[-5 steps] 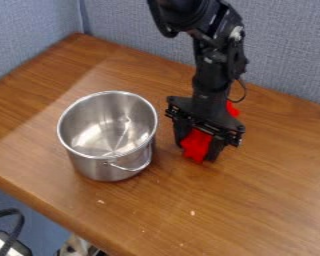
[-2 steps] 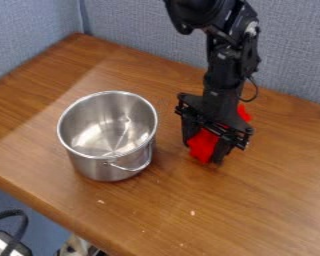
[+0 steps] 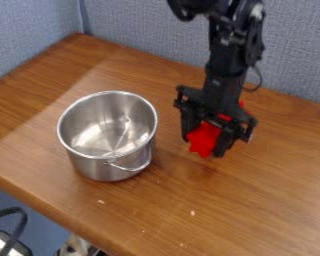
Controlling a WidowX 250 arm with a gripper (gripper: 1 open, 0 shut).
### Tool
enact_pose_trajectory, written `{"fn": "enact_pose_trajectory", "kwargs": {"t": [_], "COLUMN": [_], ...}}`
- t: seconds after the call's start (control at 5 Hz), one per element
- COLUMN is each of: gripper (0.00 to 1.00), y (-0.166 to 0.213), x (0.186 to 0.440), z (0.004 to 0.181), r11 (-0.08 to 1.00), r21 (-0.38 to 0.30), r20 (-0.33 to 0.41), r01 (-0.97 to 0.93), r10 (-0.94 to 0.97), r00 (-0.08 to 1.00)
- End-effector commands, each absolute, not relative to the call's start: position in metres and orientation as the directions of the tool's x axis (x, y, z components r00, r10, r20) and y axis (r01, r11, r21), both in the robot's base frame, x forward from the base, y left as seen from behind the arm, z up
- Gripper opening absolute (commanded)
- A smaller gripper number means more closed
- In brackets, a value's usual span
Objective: Put the red object in the metal pot
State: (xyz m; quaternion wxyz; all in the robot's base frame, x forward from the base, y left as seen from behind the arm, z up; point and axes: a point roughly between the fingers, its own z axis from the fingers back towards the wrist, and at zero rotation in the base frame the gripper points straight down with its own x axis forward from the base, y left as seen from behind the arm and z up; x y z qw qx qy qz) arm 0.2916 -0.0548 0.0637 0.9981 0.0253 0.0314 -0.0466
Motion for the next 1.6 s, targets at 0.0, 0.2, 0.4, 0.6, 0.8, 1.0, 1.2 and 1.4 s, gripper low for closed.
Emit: {"fn": "enact_pose_trajectory", "kwargs": {"t": [0.0,0.2,0.4,0.6,0.8,1.0,1.2,1.4], "gripper": [0.0,0.0,0.0,0.0,0.0,0.0,1.0,1.0], "y": [-0.049,-0.034,-0.009,0.024,0.049,0.029,0.028,0.035], "x": [0.291,0.282,0.264,0.235,0.202,0.22,0.22,0.221], "z": [0.112,0.139,0.145,0.141,0.128,0.119,0.108,0.109], "r11": [0.998,0.996,0.996,0.989,0.98,0.981,0.973,0.978], "r21": [0.058,0.062,0.056,0.06,0.071,0.061,0.056,0.049], "r20": [-0.014,-0.024,-0.038,-0.035,-0.051,-0.052,-0.056,-0.028], "r01": [0.007,-0.065,-0.066,-0.132,-0.188,-0.183,-0.222,-0.204], "r10": [-0.006,0.067,0.068,0.134,0.192,0.186,0.225,0.206], "r00": [1.0,0.997,0.997,0.99,0.98,0.981,0.973,0.978]}}
